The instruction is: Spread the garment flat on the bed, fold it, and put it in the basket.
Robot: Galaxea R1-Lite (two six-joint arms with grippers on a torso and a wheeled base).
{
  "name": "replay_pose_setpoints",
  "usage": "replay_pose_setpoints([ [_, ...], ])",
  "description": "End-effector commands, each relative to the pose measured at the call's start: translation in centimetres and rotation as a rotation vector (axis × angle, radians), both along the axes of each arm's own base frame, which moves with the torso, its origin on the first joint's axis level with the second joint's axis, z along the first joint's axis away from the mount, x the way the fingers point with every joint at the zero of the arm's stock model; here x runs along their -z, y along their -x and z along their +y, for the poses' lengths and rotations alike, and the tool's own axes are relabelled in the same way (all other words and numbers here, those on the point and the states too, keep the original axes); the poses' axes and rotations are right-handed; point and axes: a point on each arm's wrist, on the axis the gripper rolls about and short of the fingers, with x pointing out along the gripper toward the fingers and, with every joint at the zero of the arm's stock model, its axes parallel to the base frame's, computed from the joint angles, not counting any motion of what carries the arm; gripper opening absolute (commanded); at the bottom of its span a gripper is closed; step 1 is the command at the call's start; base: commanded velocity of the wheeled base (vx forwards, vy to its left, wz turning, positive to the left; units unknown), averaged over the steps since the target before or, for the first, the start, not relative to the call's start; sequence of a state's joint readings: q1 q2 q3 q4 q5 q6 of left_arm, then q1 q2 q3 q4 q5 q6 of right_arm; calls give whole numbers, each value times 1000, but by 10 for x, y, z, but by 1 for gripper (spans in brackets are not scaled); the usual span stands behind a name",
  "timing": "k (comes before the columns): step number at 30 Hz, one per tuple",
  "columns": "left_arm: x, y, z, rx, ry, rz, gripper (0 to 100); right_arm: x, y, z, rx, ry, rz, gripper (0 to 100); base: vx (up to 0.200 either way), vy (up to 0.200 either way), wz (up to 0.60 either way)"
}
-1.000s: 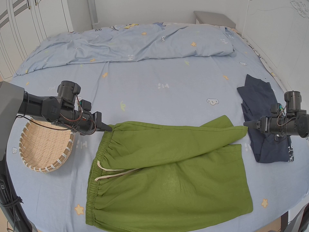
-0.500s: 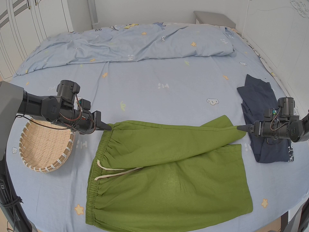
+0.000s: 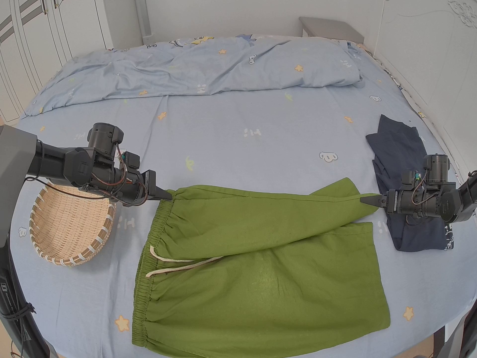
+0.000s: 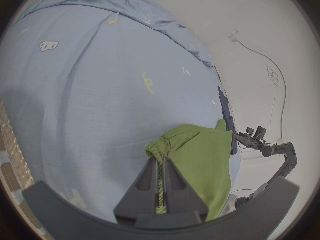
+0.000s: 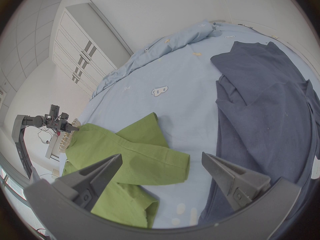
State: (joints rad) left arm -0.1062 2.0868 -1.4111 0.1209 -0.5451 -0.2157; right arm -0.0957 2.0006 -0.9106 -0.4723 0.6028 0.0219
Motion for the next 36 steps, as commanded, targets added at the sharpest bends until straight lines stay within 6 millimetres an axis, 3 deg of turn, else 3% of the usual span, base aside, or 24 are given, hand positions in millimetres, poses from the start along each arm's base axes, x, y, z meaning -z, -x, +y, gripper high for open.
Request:
replay_pose_setpoints([
  [1, 0, 0, -1, 2, 0, 1, 0, 4, -3, -1, 2, -3, 2, 100, 0, 0, 0],
  [14, 2, -1, 0, -1, 0, 3, 0, 3, -5, 0, 2, -10, -11, 100, 0, 0, 0],
  [15, 2, -2, 1, -2, 1, 3, 0, 3, -5, 0, 2, -10, -11, 0, 0, 0, 0],
  [32, 0, -1, 1, -2, -1, -3, 0, 2, -2, 1, 3, -9, -11, 0, 0, 0, 0],
  [36, -3, 2, 1, -2, 0, -9, 0, -22, 15, 16, -31, -3, -64, 0, 0, 0, 0],
])
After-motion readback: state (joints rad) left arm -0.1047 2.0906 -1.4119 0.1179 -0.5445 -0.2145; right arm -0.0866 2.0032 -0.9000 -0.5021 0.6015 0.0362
